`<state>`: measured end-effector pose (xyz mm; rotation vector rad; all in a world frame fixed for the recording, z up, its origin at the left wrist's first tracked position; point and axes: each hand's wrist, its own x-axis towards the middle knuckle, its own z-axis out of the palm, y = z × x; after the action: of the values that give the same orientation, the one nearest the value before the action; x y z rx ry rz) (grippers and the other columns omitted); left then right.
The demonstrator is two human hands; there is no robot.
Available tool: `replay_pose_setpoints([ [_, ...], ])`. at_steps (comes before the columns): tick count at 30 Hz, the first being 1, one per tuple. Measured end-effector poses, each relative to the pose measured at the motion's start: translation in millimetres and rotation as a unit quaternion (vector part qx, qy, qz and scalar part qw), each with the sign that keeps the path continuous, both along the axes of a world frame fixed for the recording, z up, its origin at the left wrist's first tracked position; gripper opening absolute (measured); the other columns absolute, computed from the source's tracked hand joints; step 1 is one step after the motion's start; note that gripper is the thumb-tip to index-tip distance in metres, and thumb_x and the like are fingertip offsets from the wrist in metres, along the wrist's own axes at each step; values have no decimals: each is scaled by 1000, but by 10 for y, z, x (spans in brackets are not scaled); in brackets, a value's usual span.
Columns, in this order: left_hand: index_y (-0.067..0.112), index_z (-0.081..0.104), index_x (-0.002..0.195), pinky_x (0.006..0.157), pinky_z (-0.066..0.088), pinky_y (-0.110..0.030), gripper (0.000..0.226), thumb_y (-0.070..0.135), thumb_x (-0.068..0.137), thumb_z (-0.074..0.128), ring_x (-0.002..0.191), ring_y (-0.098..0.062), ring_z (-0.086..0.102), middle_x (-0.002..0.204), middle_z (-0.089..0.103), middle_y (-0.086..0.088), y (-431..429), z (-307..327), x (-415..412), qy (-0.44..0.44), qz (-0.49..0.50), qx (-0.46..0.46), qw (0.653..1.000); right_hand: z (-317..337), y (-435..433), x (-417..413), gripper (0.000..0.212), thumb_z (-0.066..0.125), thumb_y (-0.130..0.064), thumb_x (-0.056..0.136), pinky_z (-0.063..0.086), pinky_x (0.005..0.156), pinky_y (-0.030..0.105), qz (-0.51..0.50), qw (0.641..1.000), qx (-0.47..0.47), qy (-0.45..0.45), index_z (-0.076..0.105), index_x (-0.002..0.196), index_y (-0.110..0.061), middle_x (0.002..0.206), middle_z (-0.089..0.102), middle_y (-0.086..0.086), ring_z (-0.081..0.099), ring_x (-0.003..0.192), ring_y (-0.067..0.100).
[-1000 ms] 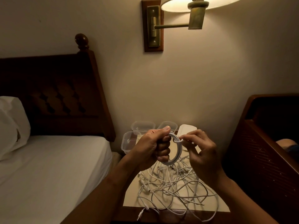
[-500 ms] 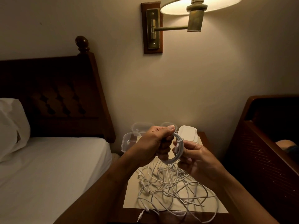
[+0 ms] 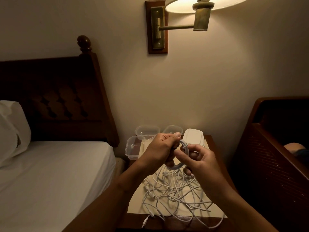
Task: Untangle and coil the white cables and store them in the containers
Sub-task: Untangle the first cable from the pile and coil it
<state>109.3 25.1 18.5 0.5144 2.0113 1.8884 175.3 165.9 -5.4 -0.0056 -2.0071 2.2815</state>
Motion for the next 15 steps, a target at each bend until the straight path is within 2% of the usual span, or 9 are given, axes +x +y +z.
replay_pose_setpoints([
  [1, 16, 44, 68, 44, 26, -25, 44, 30, 110, 42, 47, -14, 25, 57, 29, -2, 14, -13, 7, 0, 6, -2, 1000, -11, -11, 11, 27, 79, -26, 83, 50, 54, 19, -45, 994, 92, 38, 68, 100, -9, 81, 71, 7, 62, 61, 10],
  [2, 16, 44, 67, 44, 26, -24, 44, 29, 110, 42, 46, -13, 25, 56, 28, -1, 27, -29, 10, -3, 17, -3, 1000, -28, -7, 17, 18, 78, -24, 85, 51, 56, 16, -86, 973, 199, 83, 69, 96, -13, 80, 71, 0, 66, 66, 8],
  [4, 17, 43, 66, 44, 25, -22, 45, 28, 109, 44, 44, -12, 23, 54, 27, 1, 63, -76, 8, -9, 46, -4, 999, -42, -6, 22, 11, 72, -27, 91, 49, 54, 12, -132, 891, 408, 150, 70, 94, -16, 80, 70, -8, 66, 69, 5],
  [6, 18, 44, 64, 45, 25, -23, 46, 28, 108, 47, 42, -12, 24, 51, 29, 3, 104, -135, -5, -12, 73, -9, 997, -48, -32, 4, 20, 59, -35, 98, 39, 49, 11, -146, 811, 547, 148, 65, 103, -17, 81, 69, -5, 61, 62, 9],
  [9, 18, 44, 62, 45, 27, -22, 47, 29, 107, 50, 40, -11, 27, 49, 31, 4, 168, -183, -27, -15, 88, -16, 996, -42, -87, 10, 26, 32, -41, 106, 29, 49, 18, -139, 767, 622, 77, 47, 114, -21, 82, 57, -6, 54, 67, 11],
  [11, 17, 44, 62, 45, 28, -21, 46, 29, 107, 50, 39, -11, 28, 49, 32, 4, 202, -186, -41, -11, 96, -25, 995, -61, -101, 13, 30, 24, -38, 109, 29, 50, 20, -112, 754, 645, 53, 47, 117, -21, 86, 54, -5, 53, 70, 12],
  [12, 16, 44, 63, 45, 28, -21, 45, 29, 107, 50, 39, -11, 27, 50, 31, 2, 215, -186, -48, -9, 99, -28, 995, -60, -103, 2, 32, 23, -35, 109, 30, 51, 20, -101, 755, 646, 46, 50, 117, -20, 88, 54, -5, 53, 72, 12],
  [15, 16, 44, 64, 43, 26, -21, 44, 29, 106, 51, 39, -13, 25, 54, 27, -2, 235, -205, -77, -17, 108, -26, 994, -54, -74, -67, 33, 28, -35, 109, 28, 50, 17, -77, 787, 610, 41, 56, 113, -18, 86, 57, -4, 54, 67, 10],
])
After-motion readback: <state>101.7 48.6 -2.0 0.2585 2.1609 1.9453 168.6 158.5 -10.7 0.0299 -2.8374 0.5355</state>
